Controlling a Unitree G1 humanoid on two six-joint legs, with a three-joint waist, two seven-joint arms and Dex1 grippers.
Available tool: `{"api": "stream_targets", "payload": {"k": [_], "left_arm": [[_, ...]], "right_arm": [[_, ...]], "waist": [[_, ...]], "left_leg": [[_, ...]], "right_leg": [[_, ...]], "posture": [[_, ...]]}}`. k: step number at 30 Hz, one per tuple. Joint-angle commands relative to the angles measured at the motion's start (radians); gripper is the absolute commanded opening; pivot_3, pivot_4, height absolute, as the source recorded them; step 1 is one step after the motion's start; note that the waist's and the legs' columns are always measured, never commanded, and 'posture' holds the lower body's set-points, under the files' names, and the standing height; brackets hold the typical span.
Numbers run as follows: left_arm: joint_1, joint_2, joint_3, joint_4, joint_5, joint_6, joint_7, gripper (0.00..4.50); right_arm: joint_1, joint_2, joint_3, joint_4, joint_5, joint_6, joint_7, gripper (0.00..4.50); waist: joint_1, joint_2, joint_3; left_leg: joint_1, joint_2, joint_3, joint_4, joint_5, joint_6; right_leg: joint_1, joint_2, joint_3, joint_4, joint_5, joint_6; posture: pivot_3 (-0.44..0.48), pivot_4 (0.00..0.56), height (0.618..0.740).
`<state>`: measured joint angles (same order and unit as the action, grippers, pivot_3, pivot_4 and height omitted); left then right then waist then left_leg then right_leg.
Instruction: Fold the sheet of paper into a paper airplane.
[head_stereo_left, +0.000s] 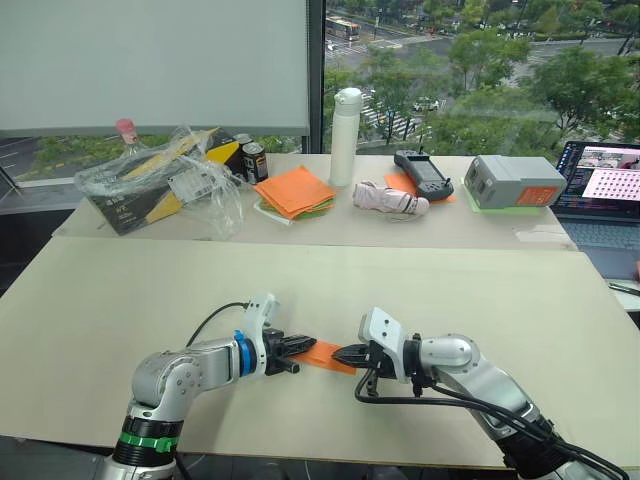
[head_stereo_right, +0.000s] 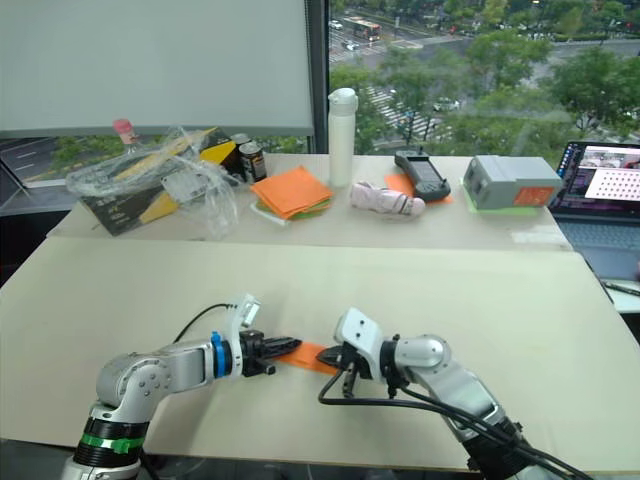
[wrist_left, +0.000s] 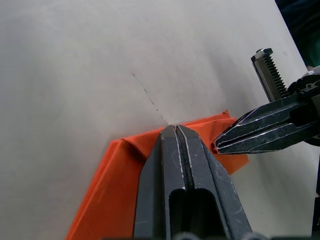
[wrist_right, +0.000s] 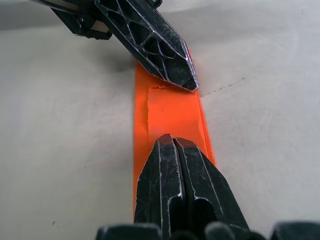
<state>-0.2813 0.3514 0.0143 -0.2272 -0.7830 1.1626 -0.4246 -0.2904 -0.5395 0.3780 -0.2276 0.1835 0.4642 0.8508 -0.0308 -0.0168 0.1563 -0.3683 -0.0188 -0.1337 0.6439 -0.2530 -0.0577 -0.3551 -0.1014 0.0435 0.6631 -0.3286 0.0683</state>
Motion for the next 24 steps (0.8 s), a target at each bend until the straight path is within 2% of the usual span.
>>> {"api": "stream_targets", "payload": {"k": [1,6,16,24], "left_arm": [[-0.017,-0.029,-0.012,-0.027,-0.005,0.025,0.024,0.0],[-0.024,-0.049,-0.021,-0.025,0.001,0.034,0.029,0.0],[0.011,-0.007,-0.047,0.029,0.063,-0.004,-0.007,0.0],[0.02,0.004,-0.045,0.028,0.068,-0.009,-0.015,0.0]], "right_arm": [[0.025,-0.02,0.002,0.022,-0.028,0.045,-0.01,0.03],[0.022,-0.011,-0.003,0.011,-0.02,0.056,-0.014,0.03],[-0.015,0.09,-0.052,0.005,0.018,0.122,-0.08,0.03],[-0.016,0.093,-0.017,0.039,-0.022,0.121,-0.089,0.03]], "waist": [[0.002,0.0,0.0],[0.004,0.0,0.0],[0.0,0.0,0.0],[-0.007,0.0,0.0]], "left_leg": [[0.0,0.0,0.0,0.0,0.0,0.0],[0.0,0.0,0.0,0.0,0.0,0.0],[0.0,0.0,0.0,0.0,0.0,0.0],[0.0,0.0,0.0,0.0,0.0,0.0]], "right_leg": [[0.0,0.0,0.0,0.0,0.0,0.0],[0.0,0.0,0.0,0.0,0.0,0.0],[0.0,0.001,0.0,0.0,0.0,0.0],[-0.001,0.001,0.0,0.0,0.0,0.0]], "posture": [[0.0,0.15,0.74],[0.0,0.15,0.74],[0.0,0.15,0.74],[0.0,0.15,0.74]]}}
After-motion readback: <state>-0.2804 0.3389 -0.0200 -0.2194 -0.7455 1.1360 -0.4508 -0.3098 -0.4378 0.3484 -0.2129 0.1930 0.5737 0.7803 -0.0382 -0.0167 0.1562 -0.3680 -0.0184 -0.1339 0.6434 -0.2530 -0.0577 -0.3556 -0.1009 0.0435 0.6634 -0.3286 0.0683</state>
